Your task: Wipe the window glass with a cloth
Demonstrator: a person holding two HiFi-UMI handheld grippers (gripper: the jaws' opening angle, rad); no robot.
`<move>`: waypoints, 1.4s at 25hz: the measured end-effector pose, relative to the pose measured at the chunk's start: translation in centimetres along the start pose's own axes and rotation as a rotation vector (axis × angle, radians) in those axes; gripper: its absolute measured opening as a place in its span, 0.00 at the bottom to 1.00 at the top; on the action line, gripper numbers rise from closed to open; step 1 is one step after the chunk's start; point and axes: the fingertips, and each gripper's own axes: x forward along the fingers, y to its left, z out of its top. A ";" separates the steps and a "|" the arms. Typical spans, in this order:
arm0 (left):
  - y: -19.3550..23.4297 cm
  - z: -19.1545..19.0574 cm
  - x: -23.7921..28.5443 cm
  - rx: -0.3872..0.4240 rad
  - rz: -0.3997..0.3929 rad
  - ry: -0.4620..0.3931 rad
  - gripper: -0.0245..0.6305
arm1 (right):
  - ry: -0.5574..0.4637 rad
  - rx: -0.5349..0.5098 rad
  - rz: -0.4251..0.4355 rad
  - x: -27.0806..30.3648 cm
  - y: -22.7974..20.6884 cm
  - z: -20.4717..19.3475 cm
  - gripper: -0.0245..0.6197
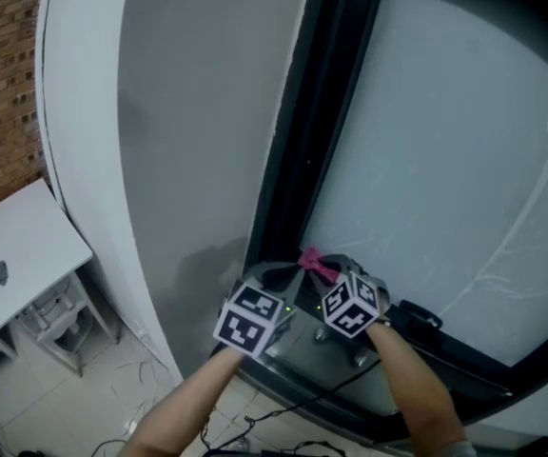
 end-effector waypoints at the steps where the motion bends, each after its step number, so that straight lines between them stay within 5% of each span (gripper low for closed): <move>1: -0.3 0.0 0.1 -0.001 -0.005 0.000 0.05 | 0.008 -0.010 0.004 -0.3 0.4 -0.3 0.13; 13: -3.5 0.2 2.4 0.009 -0.057 0.002 0.05 | 0.149 -0.098 -0.071 -3.3 -2.7 -5.9 0.13; 35: -3.9 10.9 4.4 0.092 -0.030 -0.156 0.05 | -0.008 -0.281 -0.415 -14.6 -20.4 4.4 0.13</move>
